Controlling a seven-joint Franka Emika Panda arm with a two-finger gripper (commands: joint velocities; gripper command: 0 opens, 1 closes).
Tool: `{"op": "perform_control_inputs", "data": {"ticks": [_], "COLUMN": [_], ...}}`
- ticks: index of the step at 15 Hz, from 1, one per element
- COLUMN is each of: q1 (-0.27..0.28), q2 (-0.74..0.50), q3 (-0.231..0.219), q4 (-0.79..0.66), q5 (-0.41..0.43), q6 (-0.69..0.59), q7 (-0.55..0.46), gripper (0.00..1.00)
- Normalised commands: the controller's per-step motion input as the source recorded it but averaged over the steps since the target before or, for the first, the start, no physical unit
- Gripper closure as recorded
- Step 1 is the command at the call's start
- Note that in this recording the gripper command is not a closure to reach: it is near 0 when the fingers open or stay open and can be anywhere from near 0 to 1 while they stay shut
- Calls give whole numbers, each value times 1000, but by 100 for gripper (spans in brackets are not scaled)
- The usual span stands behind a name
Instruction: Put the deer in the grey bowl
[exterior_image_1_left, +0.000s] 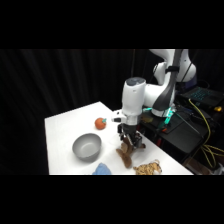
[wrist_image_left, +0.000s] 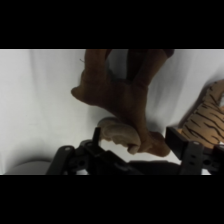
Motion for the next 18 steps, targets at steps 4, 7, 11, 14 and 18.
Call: {"op": "perform_control_inputs", "data": {"ticks": [4, 7, 11, 14, 18], "q1": [80, 28, 20, 16, -43], "q2": [399, 180, -66, -394, -720], "q3": [-87, -42, -53, -30, 66], "q4": [314, 194, 26, -179, -211], "q5": [-71, 2, 3, 33, 100], "q6": [78, 19, -56, -229, -583], "q7": [-281, -266, -198, -131, -201], "gripper": [0, 100, 100, 30, 29]}}
